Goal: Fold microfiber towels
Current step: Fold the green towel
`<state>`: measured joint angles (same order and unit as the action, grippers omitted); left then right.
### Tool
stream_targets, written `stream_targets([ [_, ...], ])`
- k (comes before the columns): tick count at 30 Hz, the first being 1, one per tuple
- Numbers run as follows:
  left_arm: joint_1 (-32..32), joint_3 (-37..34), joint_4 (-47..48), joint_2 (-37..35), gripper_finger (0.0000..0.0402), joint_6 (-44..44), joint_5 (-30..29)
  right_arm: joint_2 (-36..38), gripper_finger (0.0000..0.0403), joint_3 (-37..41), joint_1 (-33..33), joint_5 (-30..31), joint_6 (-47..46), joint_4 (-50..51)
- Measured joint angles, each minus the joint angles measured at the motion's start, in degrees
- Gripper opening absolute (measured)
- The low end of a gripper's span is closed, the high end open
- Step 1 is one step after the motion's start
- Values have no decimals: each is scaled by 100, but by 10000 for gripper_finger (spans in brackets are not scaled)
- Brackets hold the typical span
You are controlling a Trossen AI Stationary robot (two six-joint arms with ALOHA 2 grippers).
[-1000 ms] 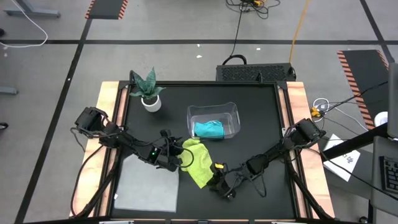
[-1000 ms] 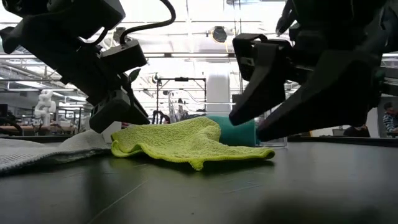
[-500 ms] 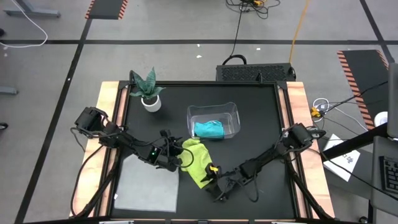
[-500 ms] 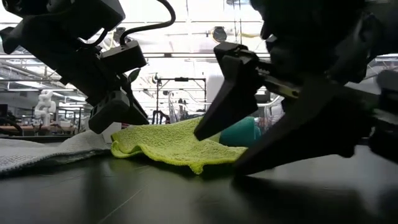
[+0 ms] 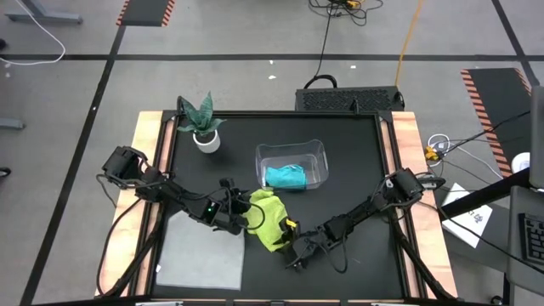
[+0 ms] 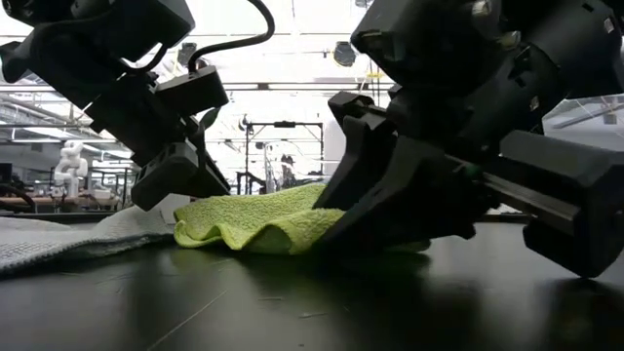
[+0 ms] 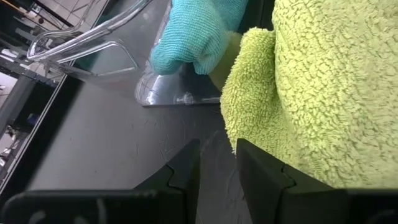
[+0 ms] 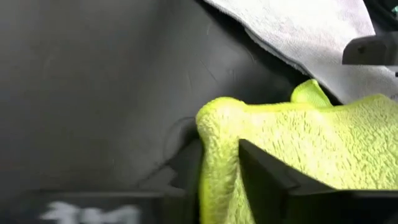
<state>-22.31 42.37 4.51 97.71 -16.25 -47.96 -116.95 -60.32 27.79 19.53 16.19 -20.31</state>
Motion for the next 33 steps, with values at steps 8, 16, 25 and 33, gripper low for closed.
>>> stream_targets([
  [8, 0, 0, -4, 0, 106, 190, 2, 145, 17, 18, 89, 39, -139, 36],
  [16, -94, 0, -172, 2, 106, 933, -3, 1178, 4, 15, 271, 110, -164, 471],
  [25, -346, 2, -1206, -73, 106, 2379, -226, 2921, 1, 15, 246, 478, -189, 1357],
  [33, -550, 48, -1587, -1193, 106, 2555, -693, 3837, 1, 13, -124, 127, -450, 1883],
])
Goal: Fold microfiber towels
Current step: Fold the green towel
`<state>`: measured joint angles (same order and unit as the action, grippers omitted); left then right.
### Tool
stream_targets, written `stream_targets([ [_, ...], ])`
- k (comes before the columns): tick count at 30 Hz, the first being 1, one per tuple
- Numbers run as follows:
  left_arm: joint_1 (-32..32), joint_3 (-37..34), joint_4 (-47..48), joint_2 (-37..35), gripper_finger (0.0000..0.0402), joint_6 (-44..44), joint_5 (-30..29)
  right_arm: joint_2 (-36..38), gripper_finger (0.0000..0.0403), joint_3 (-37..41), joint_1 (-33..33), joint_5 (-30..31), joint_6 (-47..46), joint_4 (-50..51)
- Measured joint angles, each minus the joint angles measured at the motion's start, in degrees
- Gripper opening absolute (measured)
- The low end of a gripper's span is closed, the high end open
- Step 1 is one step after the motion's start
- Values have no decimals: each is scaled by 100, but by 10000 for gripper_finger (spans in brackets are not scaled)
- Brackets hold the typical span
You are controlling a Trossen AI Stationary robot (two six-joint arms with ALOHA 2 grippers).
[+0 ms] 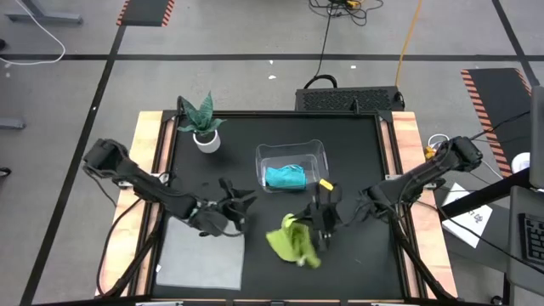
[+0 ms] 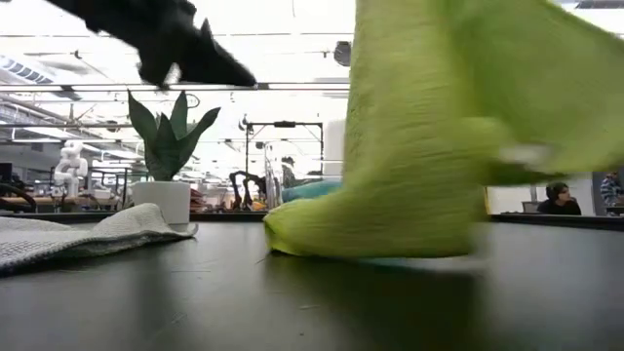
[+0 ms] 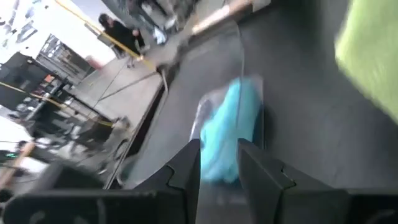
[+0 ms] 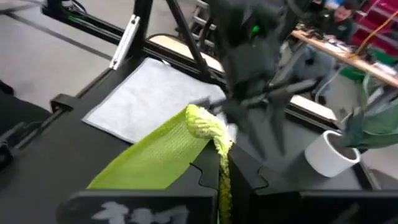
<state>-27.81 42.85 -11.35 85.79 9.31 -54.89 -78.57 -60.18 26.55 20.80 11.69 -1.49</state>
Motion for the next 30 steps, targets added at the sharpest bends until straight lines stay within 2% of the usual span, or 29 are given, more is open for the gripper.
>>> stream_targets([
  [7, -27, -4, -171, -922, 106, 76, 668, 1, 0, -109, -273, -291, 80, 72],
  [12, 10, -6, -796, -1011, 106, 778, 1333, 34, 0, -757, -369, -291, 111, 766],
  [14, 33, -4, -1132, -1015, 106, 828, 1636, 32, 0, -963, -425, -295, 116, 1041],
  [17, 55, -4, -1390, -1015, 106, 650, 1716, 32, 0, -1223, -530, -293, 119, 1193],
  [20, 35, -4, -1217, -1015, 106, 491, 1748, 32, 0, -1504, -613, -272, 139, 1428],
  [27, -167, -41, -123, -753, 109, 105, 1917, 32, 0, -2255, -628, -267, 204, 1845],
  [30, -357, -138, -326, -451, 125, 294, 2127, 32, 0, -2590, -628, -242, 282, 1841],
])
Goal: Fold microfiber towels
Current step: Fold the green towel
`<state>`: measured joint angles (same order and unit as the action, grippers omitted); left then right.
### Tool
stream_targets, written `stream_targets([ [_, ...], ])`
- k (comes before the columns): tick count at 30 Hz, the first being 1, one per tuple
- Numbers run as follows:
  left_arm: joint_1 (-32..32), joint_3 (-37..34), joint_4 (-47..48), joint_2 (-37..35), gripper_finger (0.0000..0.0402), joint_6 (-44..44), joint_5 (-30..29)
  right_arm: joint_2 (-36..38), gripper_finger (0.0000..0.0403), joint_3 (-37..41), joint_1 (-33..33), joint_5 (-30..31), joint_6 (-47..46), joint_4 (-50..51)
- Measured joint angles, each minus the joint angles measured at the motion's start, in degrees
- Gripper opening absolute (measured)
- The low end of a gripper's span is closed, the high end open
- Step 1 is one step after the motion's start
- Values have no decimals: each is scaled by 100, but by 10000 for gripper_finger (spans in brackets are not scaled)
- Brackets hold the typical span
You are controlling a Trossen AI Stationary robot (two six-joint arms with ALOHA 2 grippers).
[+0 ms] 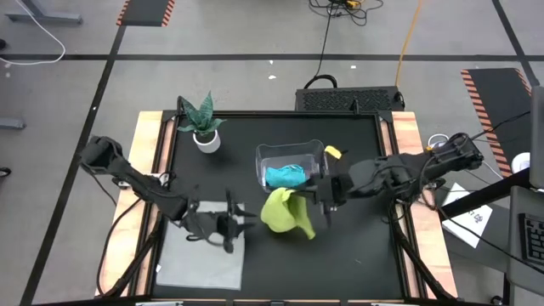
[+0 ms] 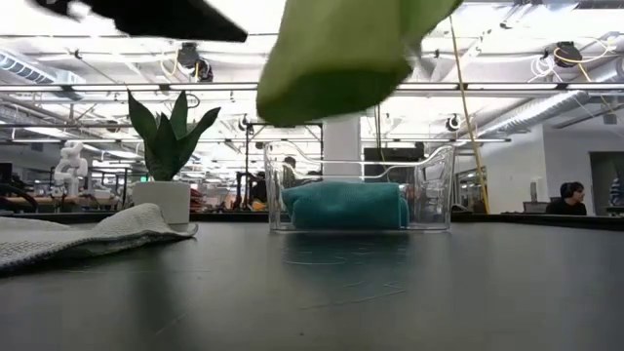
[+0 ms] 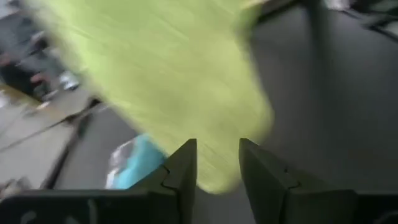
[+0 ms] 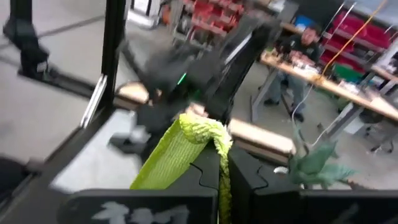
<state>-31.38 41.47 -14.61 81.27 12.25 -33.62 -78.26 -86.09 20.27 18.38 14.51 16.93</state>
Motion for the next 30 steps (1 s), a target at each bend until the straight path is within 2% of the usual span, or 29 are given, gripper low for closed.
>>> stream_targets([
  [2, -142, -68, -97, 253, 144, 167, 157, 1, 0, -208, 0, 153, 16, 9],
  [6, -402, -67, -702, 691, 199, 492, -5, 2, 0, -442, 0, 284, 99, 135],
  [13, -572, -63, -1667, 1205, 309, 925, -828, 0, 0, -498, 51, 279, 44, 116],
  [16, -532, -59, -1988, 1431, 335, 1111, -901, 0, 0, -498, 77, 282, -15, 95],
  [19, -505, -59, -2295, 1666, 335, 1210, -1220, -29, 0, -498, 83, 281, -2, -33],
  [22, -441, -56, -2453, 1871, 319, 1223, -1802, -48, 0, -498, 159, 283, 37, -219],
  [25, -396, -56, -2627, 1982, 299, 1214, -2113, -83, 0, -500, 203, 282, 241, -369],
  [30, -379, -56, -2669, 1983, 272, 1274, -1745, -119, 0, -496, 240, 285, 298, -339],
])
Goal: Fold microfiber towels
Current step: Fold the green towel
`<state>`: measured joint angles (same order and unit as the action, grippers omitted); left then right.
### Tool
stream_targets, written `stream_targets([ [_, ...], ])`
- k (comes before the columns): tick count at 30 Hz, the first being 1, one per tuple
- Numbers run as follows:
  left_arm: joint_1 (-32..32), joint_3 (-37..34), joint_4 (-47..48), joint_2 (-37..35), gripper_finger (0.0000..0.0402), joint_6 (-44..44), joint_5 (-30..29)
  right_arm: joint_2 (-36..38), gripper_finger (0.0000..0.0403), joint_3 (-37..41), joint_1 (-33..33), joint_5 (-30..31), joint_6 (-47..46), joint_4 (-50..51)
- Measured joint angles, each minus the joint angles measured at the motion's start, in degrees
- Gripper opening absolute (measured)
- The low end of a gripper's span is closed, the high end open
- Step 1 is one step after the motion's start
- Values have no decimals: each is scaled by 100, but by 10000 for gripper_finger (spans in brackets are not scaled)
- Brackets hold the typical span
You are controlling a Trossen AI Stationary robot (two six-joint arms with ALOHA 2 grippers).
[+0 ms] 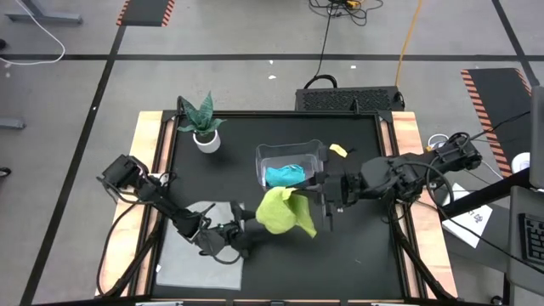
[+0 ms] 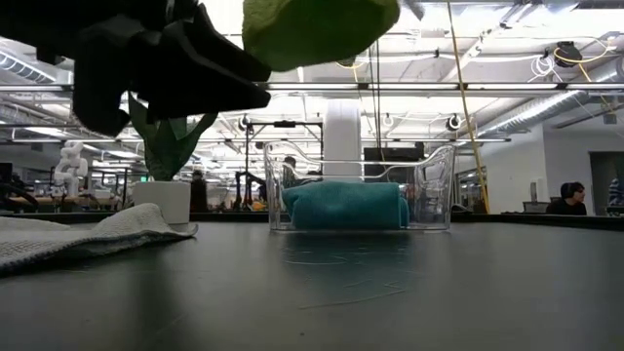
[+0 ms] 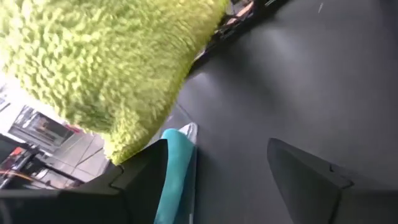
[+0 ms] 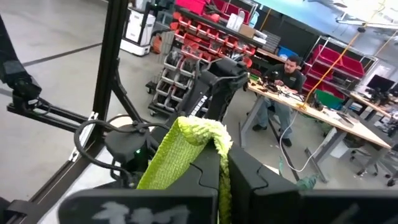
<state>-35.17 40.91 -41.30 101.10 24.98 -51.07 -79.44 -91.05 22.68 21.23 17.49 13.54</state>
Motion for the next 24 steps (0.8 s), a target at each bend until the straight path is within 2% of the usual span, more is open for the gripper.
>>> stream_targets([
  [2, 63, 0, -66, -3, 261, -137, 112, -4, 0, 0, 7, 0, 28, -3],
  [3, 128, 2, -32, -9, 257, -209, 356, -10, 0, 0, 7, -2, 25, 0],
  [9, 381, 46, -82, 0, 247, -26, 2344, -10, 0, 0, 95, -2, 14, 123],
  [12, 391, 190, -545, -4, 246, -372, 2573, -11, 0, 2, 148, -2, 6, 193],
  [14, 298, 307, -596, -13, 245, -162, 2176, -12, 0, 4, 184, 0, -1, 179],
  [17, 17, 464, -560, 38, 245, 992, 1075, -10, 0, 4, 188, -1, -13, 100],
  [21, -196, 769, -726, 584, 245, 2595, -300, -10, 0, 4, 181, 194, -4, -102],
  [24, -233, 1229, -984, 1272, 245, 4001, -968, -10, 0, 4, 181, 447, 116, -357],
])
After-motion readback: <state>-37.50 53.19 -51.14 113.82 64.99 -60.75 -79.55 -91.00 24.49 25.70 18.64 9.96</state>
